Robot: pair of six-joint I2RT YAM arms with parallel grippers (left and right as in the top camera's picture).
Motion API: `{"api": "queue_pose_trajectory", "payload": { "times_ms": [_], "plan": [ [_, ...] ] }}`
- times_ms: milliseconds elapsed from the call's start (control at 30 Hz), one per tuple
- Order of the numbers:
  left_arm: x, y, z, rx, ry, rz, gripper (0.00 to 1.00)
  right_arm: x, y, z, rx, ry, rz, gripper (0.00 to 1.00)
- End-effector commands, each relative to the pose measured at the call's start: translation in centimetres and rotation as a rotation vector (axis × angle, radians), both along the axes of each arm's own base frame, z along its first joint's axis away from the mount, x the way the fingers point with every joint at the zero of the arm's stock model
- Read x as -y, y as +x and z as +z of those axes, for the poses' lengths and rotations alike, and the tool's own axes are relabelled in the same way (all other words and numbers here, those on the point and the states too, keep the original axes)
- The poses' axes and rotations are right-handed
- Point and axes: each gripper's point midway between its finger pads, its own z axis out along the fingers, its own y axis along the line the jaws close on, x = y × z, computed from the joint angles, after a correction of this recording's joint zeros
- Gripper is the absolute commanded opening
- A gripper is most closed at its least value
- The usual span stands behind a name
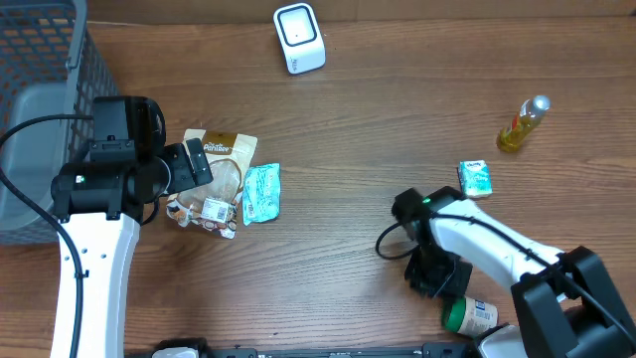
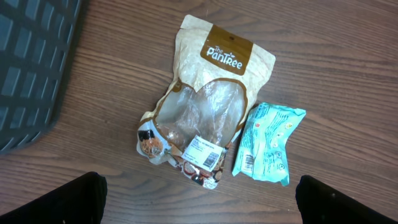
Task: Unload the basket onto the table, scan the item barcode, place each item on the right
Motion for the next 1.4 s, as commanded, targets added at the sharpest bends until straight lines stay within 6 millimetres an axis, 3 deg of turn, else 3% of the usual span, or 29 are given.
{"api": "queue_pose_trajectory", "payload": {
  "times_ms": [0, 67, 133, 267, 367, 467, 567, 633, 700, 833, 1100, 1367],
  "plan": [
    [0.1, 0.2, 0.3, 0.009, 0.01, -0.012, 1.0, 2.2, 2.4, -0.2, 0.089, -0.072, -0.024, 0.37],
    [0.1, 0.2, 0.3, 0.009, 0.01, -0.012, 1.0, 2.8, 2.6, -0.2, 0.089, -0.069, -0.067, 0.41],
    [0.1, 0.2, 0.3, 0.009, 0.01, -0.012, 0.99, 2.8, 2.7, -0.3, 0.082, -0.04, -0.1, 0.53],
    [0.1, 0.2, 0.3, 0.009, 0.01, -0.012, 0.99, 1.8, 4.1, -0.8, 0.106, 0.09, -0.005, 0.57],
    [0.1, 0.2, 0.3, 0.009, 0.01, -0.012, 1.0, 1.7, 6.3, -0.7, 0.175, 0.112, 0.023, 0.59],
    [0.1, 0.2, 0.3, 0.009, 0.01, -0.012, 1.0, 2.0, 9.1, 1.0, 0.246, 0.101, 0.005, 0.61],
    [0.1, 0.2, 0.3, 0.009, 0.01, -0.012, 1.0, 2.1, 10.7, 4.9, 0.253, 0.1, -0.017, 0.67],
    [0.1, 0.2, 0.3, 0.009, 0.01, -0.012, 1.0, 2.2, 10.3, 7.0, 0.218, 0.092, -0.019, 0.79],
    [0.1, 0.2, 0.3, 0.009, 0.01, -0.012, 1.0, 2.3, 9.7, 8.5, 0.185, 0.085, -0.02, 1.0],
    [0.1, 0.2, 0.3, 0.009, 0.01, -0.012, 1.0, 1.9, 7.6, 8.7, 0.102, 0.103, -0.072, 1.0],
    [0.1, 0.2, 0.3, 0.009, 0.01, -0.012, 0.99, 3.9, 3.4, 7.5, -0.017, -0.093, -0.264, 1.0],
    [0.1, 0.2, 0.3, 0.009, 0.01, -0.012, 0.99, 4.5, 2.2, 5.1, -0.028, -0.124, -0.338, 1.0]
  ]
}}
